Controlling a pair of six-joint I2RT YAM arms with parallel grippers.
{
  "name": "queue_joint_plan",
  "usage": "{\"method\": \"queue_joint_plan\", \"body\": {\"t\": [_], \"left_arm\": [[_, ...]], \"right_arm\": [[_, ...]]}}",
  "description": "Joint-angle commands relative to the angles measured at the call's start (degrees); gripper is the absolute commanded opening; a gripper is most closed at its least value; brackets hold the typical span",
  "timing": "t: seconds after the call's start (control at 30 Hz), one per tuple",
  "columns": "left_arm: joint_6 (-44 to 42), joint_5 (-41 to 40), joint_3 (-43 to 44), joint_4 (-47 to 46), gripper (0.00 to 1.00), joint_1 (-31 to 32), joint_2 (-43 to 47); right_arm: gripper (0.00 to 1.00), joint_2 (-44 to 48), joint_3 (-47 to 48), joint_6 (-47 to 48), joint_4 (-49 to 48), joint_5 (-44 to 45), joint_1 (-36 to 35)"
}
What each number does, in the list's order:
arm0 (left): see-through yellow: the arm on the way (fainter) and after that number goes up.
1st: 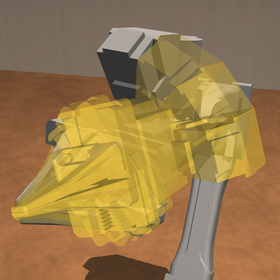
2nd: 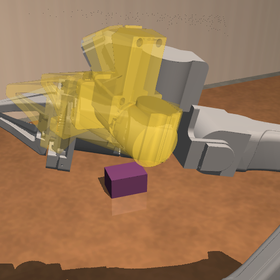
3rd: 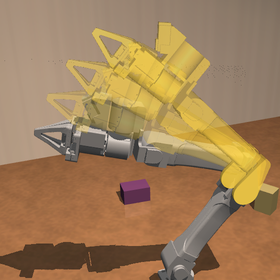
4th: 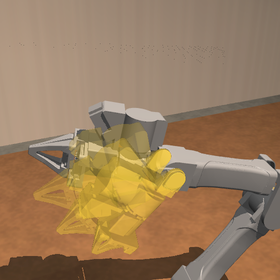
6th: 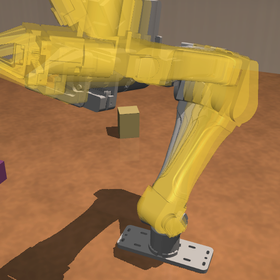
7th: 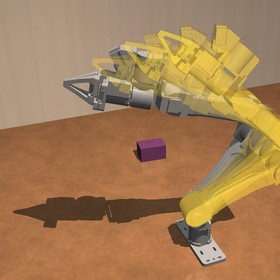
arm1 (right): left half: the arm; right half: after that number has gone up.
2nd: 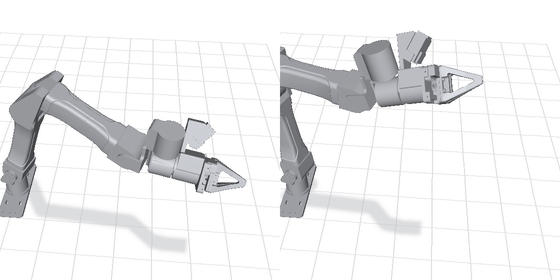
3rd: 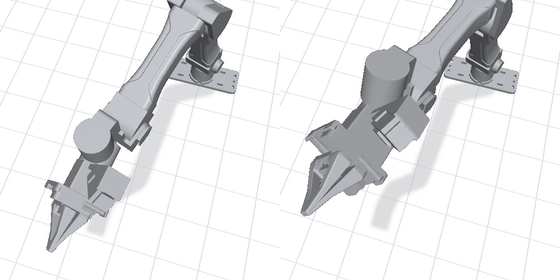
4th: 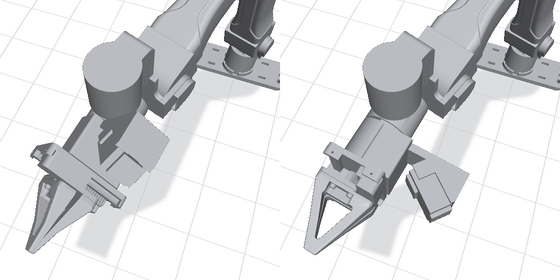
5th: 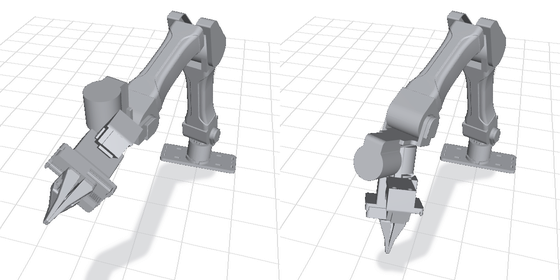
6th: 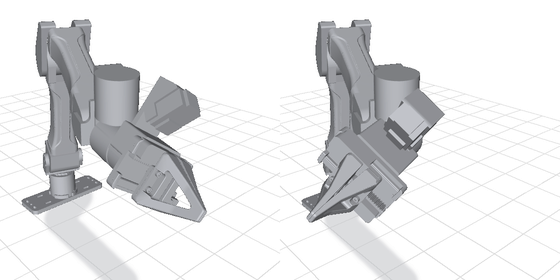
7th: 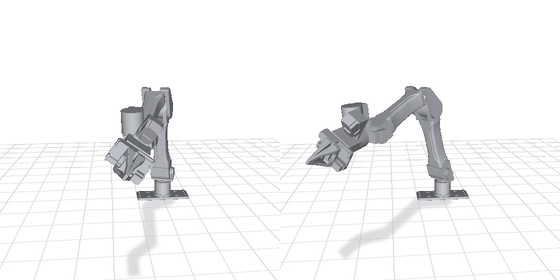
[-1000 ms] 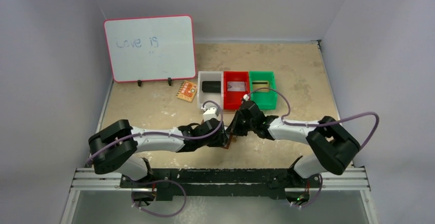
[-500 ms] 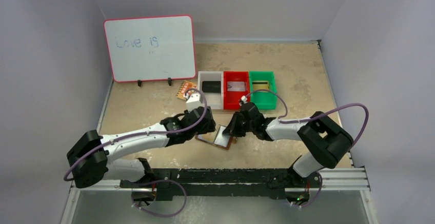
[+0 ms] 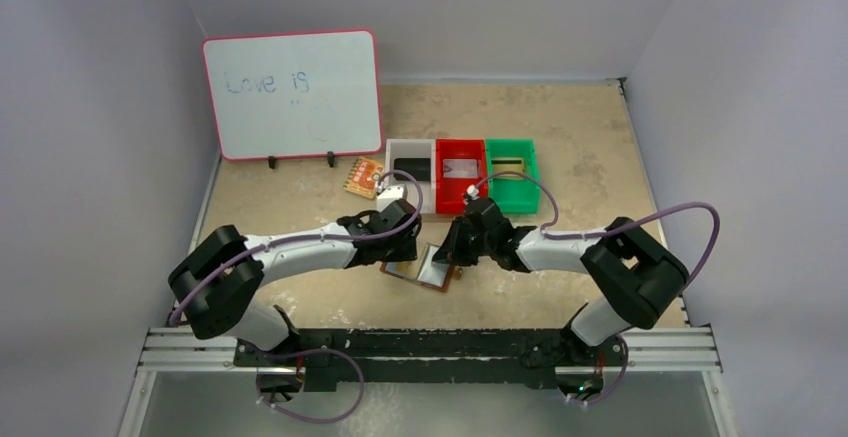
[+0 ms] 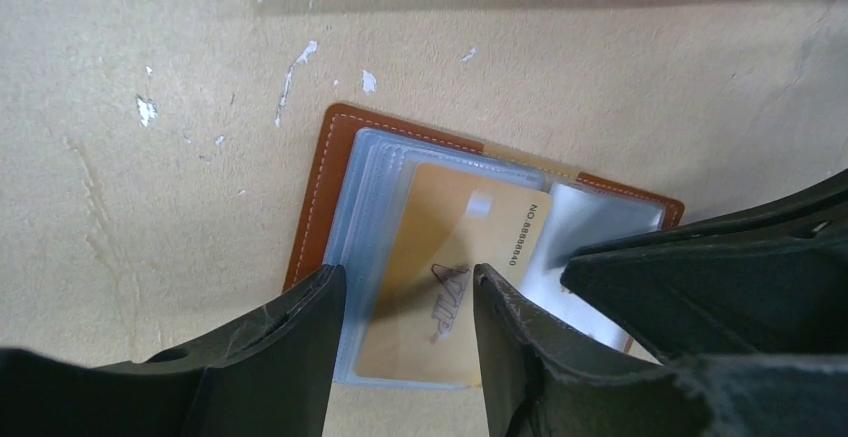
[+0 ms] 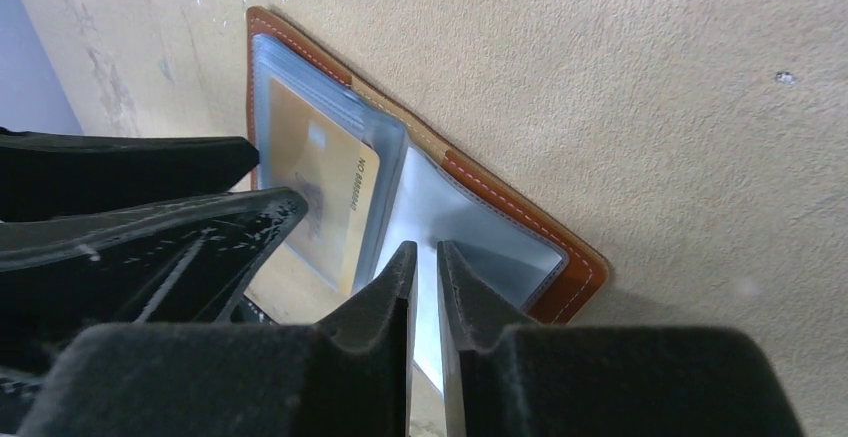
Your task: Take the credit cards out of the card holder
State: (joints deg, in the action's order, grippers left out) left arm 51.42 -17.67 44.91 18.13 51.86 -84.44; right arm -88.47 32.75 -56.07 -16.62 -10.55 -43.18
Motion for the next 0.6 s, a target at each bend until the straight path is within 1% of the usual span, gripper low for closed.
{"method": "queue_joint_plan", "body": {"t": [0.0,0.13,0.23,0.43,0.5,0.57], "left_arm": [[-0.8,5.9,-1.0,-2.3,0.48,-0.1,-0.6],[1.3,10.1,-4.0,-4.5,0.45,0.2,0.3],[3.7,10.8,-6.5,-5.9,0.43,1.0,2.3],[7.2,9.4,-8.0,-6.3,0.42,4.5,4.2],[8.4,8.3,-7.7,-6.3,0.42,6.0,4.0],[10.4,6.2,-7.4,-6.2,0.41,7.9,4.1]], "right_arm": [[0.17,-0.1,-0.9,0.9,1.6,-0.1,0.0],[0.19,0.1,0.0,0.3,1.9,-0.3,0.2],[0.22,1.6,1.0,0.3,3.0,0.1,0.3],[0.29,7.4,-0.3,0.4,2.4,2.7,0.4],[0.34,9.5,-1.2,0.5,2.0,4.5,0.4],[0.39,11.6,-2.7,1.2,-0.4,5.6,0.4]]}}
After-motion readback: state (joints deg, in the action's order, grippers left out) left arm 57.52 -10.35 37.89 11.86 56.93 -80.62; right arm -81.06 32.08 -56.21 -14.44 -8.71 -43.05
